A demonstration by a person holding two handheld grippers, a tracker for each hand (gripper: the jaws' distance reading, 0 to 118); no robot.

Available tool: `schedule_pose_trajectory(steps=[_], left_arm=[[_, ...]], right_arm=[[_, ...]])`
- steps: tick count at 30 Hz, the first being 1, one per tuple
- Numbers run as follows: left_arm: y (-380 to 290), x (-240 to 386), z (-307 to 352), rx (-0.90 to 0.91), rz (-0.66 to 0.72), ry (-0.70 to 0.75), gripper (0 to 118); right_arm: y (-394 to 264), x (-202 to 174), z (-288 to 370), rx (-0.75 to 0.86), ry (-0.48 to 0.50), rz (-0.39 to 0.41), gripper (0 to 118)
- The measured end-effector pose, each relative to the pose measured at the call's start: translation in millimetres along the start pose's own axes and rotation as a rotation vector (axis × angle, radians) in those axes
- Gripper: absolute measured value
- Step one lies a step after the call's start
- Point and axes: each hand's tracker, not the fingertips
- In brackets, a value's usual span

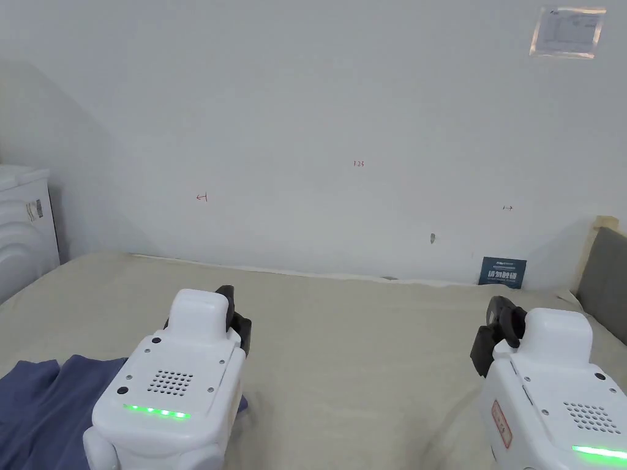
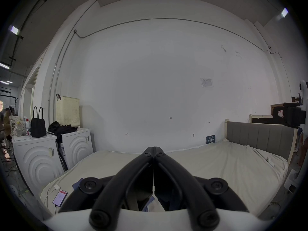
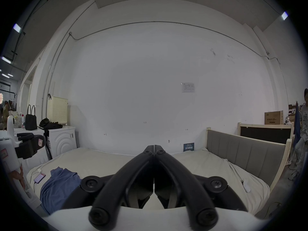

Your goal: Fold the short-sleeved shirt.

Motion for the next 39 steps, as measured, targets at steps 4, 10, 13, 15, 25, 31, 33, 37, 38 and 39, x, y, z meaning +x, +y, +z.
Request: schedule_pose_trajectory(steps=[4, 10, 13, 15, 25, 31, 33, 37, 38, 39], left_arm=[[1.6, -2.6, 2.0, 0.003, -0.011, 0.008, 0], [0.6, -6.6, 2.9, 0.001, -0.024, 0.019, 0], [2.4, -13.6, 4.5, -0.003, -0.012, 0.026, 0], [3.7, -24.9, 9.2, -0.001, 0.001, 0.04, 0], [12.9, -126.0, 57.0, 0.002, -0.057, 0.326, 0], [15.0, -184.1, 98.0, -0.012, -0.037, 0.52, 0], [13.2, -196.1, 105.6, -0.006, 0.036, 0.501, 0], [8.1, -198.4, 105.5, -0.032, -0.047, 0.533, 0], [7.0, -196.9, 102.5, -0.039, -0.054, 0.524, 0], [5.0, -195.0, 98.0, -0.042, -0.057, 0.522, 0]], right_arm=[[-1.3, -0.7, -1.9, -0.002, 0.004, -0.007, 0], [-2.1, -8.8, -11.7, -0.014, 0.026, -0.011, 0], [-0.7, -15.4, -16.5, -0.013, 0.06, -0.007, 0], [0.4, -28.8, -20.9, -0.008, 0.102, -0.007, 0], [-0.3, -146.2, -36.9, 0.017, 0.425, -0.021, 0], [-5.6, -203.7, -40.7, 0.02, 0.553, -0.025, 0], [-8.3, -211.3, -45.2, 0.022, 0.531, -0.034, 0], [-12.7, -206.0, -55.0, -0.012, 0.558, -0.052, 0], [-14.8, -202.6, -56.3, -0.009, 0.536, -0.043, 0], [-16.2, -199.3, -58.5, -0.013, 0.531, -0.044, 0]])
